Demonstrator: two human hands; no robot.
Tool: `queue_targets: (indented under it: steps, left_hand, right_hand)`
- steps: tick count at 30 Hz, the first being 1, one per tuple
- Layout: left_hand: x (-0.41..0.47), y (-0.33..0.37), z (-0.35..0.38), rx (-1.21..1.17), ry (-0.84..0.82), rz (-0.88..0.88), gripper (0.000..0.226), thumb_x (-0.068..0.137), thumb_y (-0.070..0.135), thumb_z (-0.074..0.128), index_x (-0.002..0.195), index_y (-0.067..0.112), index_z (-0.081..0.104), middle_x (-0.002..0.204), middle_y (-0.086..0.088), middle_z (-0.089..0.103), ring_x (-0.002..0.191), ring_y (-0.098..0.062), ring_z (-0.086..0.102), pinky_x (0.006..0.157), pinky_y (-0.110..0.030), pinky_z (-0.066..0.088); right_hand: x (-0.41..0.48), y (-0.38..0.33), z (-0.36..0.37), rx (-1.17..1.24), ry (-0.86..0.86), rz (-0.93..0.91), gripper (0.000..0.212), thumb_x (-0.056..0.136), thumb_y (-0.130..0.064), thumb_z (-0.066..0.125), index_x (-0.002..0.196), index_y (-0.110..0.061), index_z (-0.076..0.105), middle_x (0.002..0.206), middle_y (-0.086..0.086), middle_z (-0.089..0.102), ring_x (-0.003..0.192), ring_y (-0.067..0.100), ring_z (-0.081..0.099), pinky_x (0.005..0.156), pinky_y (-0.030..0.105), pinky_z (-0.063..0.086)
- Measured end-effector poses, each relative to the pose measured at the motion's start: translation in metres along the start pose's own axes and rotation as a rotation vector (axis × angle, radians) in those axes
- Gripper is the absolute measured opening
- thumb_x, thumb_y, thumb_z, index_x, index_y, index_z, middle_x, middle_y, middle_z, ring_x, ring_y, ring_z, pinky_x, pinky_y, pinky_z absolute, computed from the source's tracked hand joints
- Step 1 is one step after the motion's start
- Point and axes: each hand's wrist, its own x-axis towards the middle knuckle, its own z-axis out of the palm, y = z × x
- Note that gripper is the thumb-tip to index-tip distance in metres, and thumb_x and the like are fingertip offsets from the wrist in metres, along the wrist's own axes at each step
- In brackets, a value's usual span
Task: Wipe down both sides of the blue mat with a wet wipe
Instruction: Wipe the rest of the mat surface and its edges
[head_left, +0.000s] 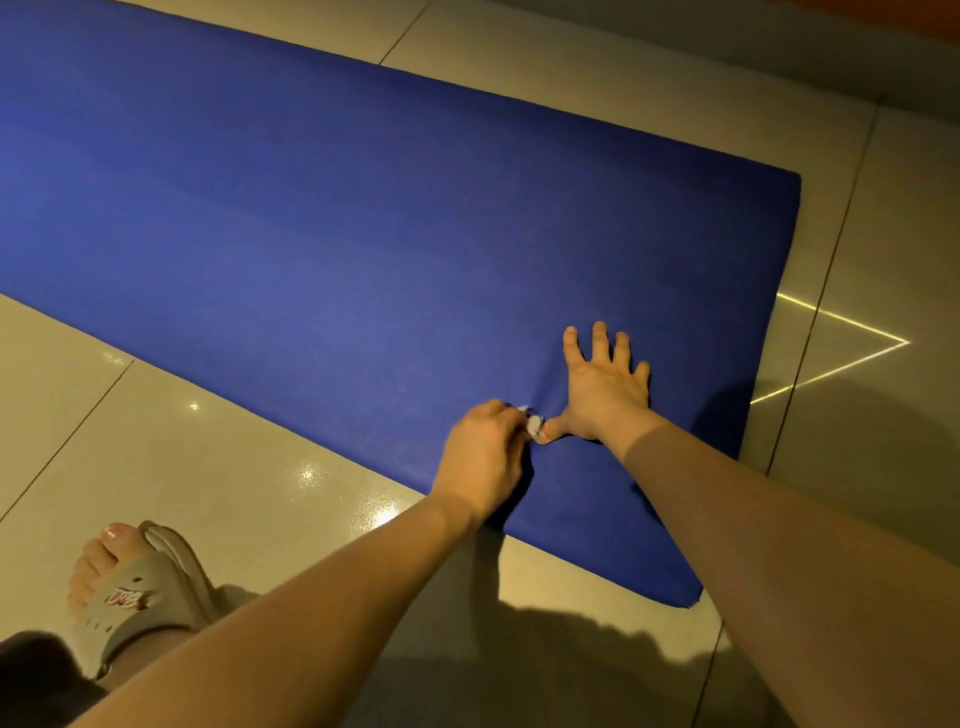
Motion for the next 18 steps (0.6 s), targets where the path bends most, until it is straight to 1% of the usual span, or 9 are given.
queue_targets:
  steps: [3, 5, 7, 9, 11, 12, 14, 15, 18]
  left_hand:
    - [0.006, -0.009, -0.013, 0.125, -0.095, 0.236, 0.015, 0.094, 0.015, 0.064, 0.103, 0.009, 0.074, 0.096, -0.010, 0.065, 0.084, -0.031, 0.062, 0.069, -0.036, 0.052]
    - [0.013, -0.024, -0.029, 0.177, -0.080, 0.238, 0.014, 0.092, 0.016, 0.062, 0.102, 0.010, 0.071, 0.097, -0.011, 0.065, 0.087, -0.034, 0.062, 0.069, -0.038, 0.051]
    - [0.025, -0.045, -0.049, 0.142, 0.021, 0.054, 0.013, 0.094, 0.020, 0.056, 0.101, 0.012, 0.063, 0.098, -0.010, 0.067, 0.088, -0.035, 0.061, 0.069, -0.041, 0.050]
    - [0.036, -0.072, -0.066, 0.118, 0.131, -0.186, 0.008, 0.098, 0.021, 0.055, 0.102, 0.014, 0.057, 0.098, -0.006, 0.068, 0.085, -0.032, 0.061, 0.068, -0.039, 0.046]
    - [0.044, -0.090, -0.074, 0.094, 0.189, -0.360, 0.008, 0.099, 0.022, 0.058, 0.104, 0.016, 0.059, 0.098, -0.006, 0.068, 0.085, -0.032, 0.063, 0.069, -0.036, 0.045]
    - [0.045, -0.091, -0.073, 0.095, 0.204, -0.391, 0.009, 0.099, 0.022, 0.060, 0.103, 0.015, 0.063, 0.099, -0.007, 0.069, 0.086, -0.032, 0.064, 0.069, -0.035, 0.046]
    - [0.040, -0.077, -0.062, 0.108, 0.204, -0.364, 0.016, 0.100, 0.027, 0.059, 0.100, 0.014, 0.069, 0.098, -0.009, 0.068, 0.084, -0.032, 0.065, 0.071, -0.033, 0.046]
    - [0.035, -0.065, -0.054, 0.107, 0.184, -0.304, 0.021, 0.101, 0.030, 0.058, 0.098, 0.014, 0.072, 0.096, -0.010, 0.067, 0.082, -0.032, 0.064, 0.070, -0.033, 0.046]
    - [0.018, -0.027, -0.029, 0.111, 0.036, -0.010, 0.029, 0.103, 0.029, 0.055, 0.091, 0.011, 0.075, 0.090, -0.012, 0.065, 0.078, -0.033, 0.062, 0.069, -0.036, 0.051]
  right_hand:
    - [0.001, 0.003, 0.003, -0.012, -0.002, -0.022, 0.152, 0.056, -0.080, 0.078, 0.158, -0.024, -0.020, 0.165, 0.014, -0.020, 0.151, 0.043, -0.013, 0.119, 0.063, 0.014]
    - [0.002, 0.004, 0.002, 0.002, -0.018, -0.030, 0.151, 0.058, -0.077, 0.079, 0.157, -0.024, -0.021, 0.165, 0.014, -0.022, 0.151, 0.043, -0.015, 0.119, 0.064, 0.013]
    - [0.002, 0.004, 0.002, 0.006, -0.029, -0.030, 0.150, 0.059, -0.076, 0.080, 0.157, -0.024, -0.021, 0.165, 0.014, -0.023, 0.151, 0.043, -0.016, 0.119, 0.064, 0.012]
    - [0.002, 0.003, 0.002, -0.001, -0.028, -0.027, 0.150, 0.059, -0.076, 0.080, 0.157, -0.024, -0.022, 0.165, 0.014, -0.023, 0.151, 0.044, -0.016, 0.119, 0.064, 0.011]
    - [0.002, 0.002, 0.002, -0.002, -0.030, -0.030, 0.151, 0.059, -0.076, 0.080, 0.157, -0.024, -0.022, 0.165, 0.014, -0.023, 0.151, 0.044, -0.016, 0.119, 0.064, 0.011]
    - [0.002, 0.002, 0.002, -0.002, -0.031, -0.031, 0.150, 0.059, -0.075, 0.080, 0.157, -0.024, -0.022, 0.165, 0.015, -0.023, 0.151, 0.044, -0.016, 0.120, 0.064, 0.011]
    - [0.002, 0.002, 0.002, -0.001, -0.031, -0.030, 0.150, 0.060, -0.075, 0.080, 0.157, -0.024, -0.022, 0.165, 0.015, -0.023, 0.151, 0.044, -0.016, 0.120, 0.064, 0.011]
    - [0.002, 0.003, 0.001, -0.001, -0.030, -0.031, 0.150, 0.060, -0.075, 0.080, 0.157, -0.024, -0.022, 0.165, 0.015, -0.023, 0.151, 0.044, -0.016, 0.120, 0.064, 0.011]
    - [0.003, 0.004, 0.002, 0.000, -0.034, -0.041, 0.149, 0.061, -0.075, 0.079, 0.157, -0.023, -0.022, 0.164, 0.015, -0.024, 0.151, 0.045, -0.016, 0.119, 0.065, 0.010]
